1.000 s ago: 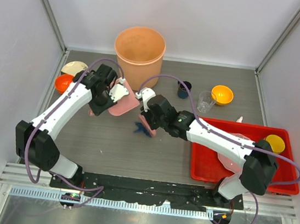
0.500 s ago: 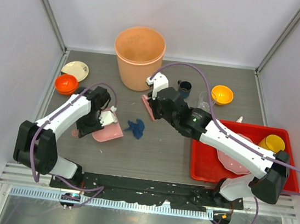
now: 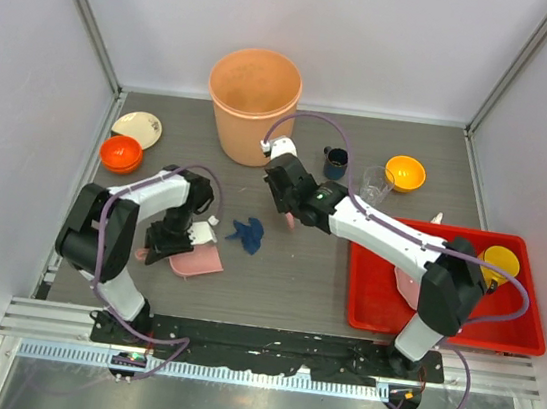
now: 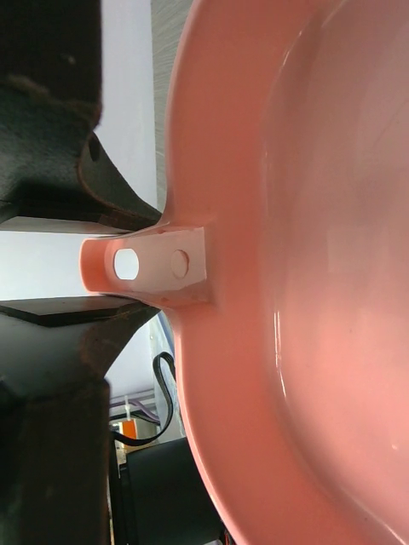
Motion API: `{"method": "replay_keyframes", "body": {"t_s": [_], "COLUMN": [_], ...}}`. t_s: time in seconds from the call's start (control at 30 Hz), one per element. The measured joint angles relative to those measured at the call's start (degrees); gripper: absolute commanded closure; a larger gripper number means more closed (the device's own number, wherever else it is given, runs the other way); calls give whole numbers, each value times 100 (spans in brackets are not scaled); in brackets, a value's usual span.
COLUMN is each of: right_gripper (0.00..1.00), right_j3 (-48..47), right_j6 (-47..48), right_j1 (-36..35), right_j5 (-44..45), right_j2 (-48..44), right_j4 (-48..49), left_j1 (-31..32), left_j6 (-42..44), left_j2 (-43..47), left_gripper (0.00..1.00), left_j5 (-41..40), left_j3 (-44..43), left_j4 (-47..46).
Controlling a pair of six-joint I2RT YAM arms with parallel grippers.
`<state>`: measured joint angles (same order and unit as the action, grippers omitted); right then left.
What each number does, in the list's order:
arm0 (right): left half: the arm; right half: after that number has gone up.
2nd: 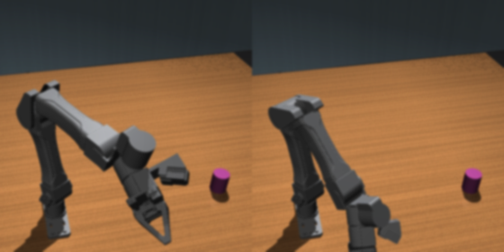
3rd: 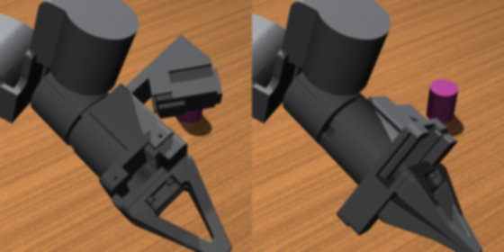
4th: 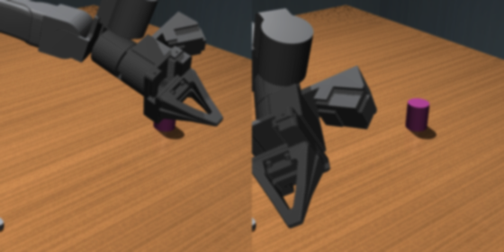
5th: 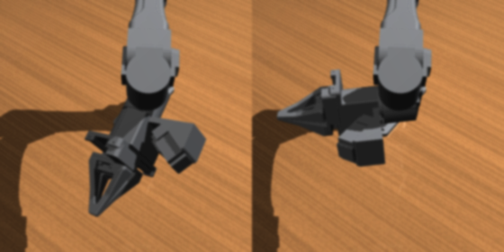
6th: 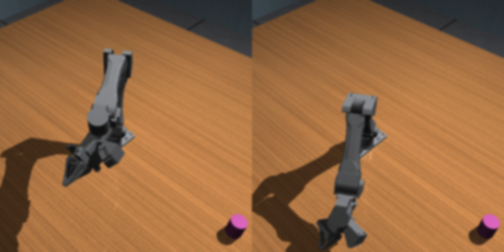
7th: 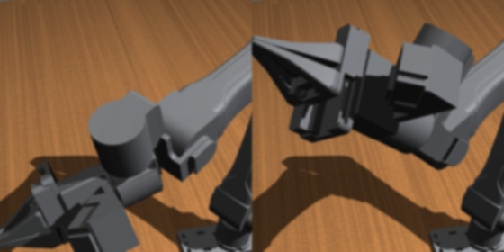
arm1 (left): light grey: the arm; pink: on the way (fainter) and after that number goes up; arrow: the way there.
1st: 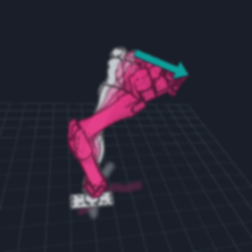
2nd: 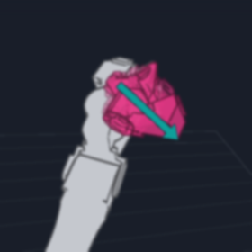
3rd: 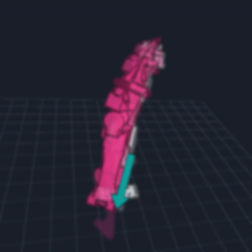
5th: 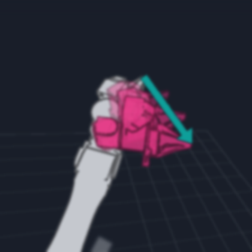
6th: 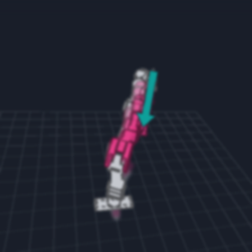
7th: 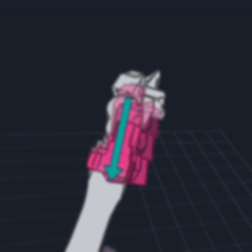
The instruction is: Sweep away the paper scraps from the table
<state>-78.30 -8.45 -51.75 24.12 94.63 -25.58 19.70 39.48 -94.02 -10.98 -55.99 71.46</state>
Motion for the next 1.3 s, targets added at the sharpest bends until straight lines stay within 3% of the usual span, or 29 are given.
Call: {"method": "replay_keyframes", "body": {"t_s": [0.17,0.4,0.6,0.7,0.97,1.3], "right_gripper": [99,99,99,99,99,99], "right_j3": [-20,149,588,684,634,520], "right_j6": [-413,-1604,-2184,-2175,-1517,-527], "right_j1": [37,50,254,334,378,404], "right_j5": [-511,-2559,-2817,-2754,-1429,-308], "right_j2": [243,317,197,-70,-1499,-2651], "right_j4": [-28,949,1410,1353,890,487], "left_j1": [50,92,72,79,-138,-214], "left_j6": [-24,-57,-63,0,-4,-127], "left_j2": [-474,-1008,-955,-780,-391,319], "left_gripper": [100,100,100,100,100,100], "left_j5": [-94,-44,393,748,1773,2269], "left_j3": [-33,-527,-562,-560,-763,-2503], "left_j4": [-98,-151,-190,-273,-323,295]}}
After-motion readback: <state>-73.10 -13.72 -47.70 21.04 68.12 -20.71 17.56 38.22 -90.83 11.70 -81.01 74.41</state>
